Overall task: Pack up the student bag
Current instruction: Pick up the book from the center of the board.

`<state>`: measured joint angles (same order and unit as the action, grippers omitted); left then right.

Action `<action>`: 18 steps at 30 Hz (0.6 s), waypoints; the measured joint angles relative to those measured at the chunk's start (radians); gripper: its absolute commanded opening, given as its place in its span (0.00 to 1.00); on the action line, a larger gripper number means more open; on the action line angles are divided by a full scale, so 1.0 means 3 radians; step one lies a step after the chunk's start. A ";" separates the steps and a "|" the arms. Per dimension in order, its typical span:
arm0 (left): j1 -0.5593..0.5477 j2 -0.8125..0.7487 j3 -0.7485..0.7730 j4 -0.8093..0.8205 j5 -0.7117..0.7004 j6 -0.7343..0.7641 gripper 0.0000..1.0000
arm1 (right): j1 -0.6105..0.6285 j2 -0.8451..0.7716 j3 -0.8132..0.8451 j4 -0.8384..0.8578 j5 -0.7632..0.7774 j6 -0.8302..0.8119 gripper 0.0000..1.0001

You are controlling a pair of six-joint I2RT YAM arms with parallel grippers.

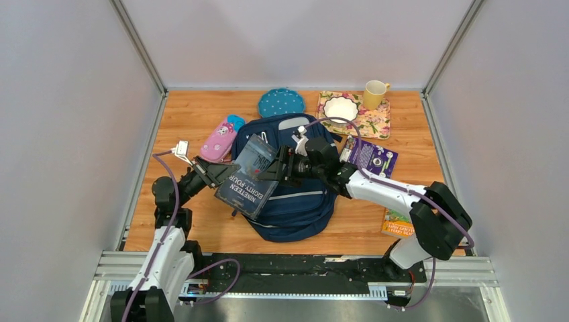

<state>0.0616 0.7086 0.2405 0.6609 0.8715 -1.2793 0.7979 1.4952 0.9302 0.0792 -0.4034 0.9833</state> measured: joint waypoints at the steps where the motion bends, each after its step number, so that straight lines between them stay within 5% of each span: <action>1: -0.0019 0.0013 -0.0023 0.0046 -0.0011 -0.0009 0.00 | 0.0014 0.0033 0.0000 0.0062 0.0001 0.0018 0.85; 9: -0.0055 0.0036 -0.0331 0.0289 -0.0149 -0.0056 0.00 | 0.0045 0.0341 -0.0102 0.0568 0.0052 0.0254 0.78; 15: -0.0051 0.0083 -0.0652 0.0295 -0.0287 -0.0015 0.00 | 0.0037 0.0650 -0.0249 0.0963 0.0118 0.0481 0.43; 18: -0.0051 0.0131 -0.0659 0.0262 -0.0322 0.0048 0.00 | 0.0038 0.0708 -0.0323 0.1111 0.0123 0.0551 0.16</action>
<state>0.0463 0.7479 0.0429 0.7395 0.7750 -1.2648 0.8093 1.7077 0.8333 0.4126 -0.3664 1.1484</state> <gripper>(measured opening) 0.007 0.391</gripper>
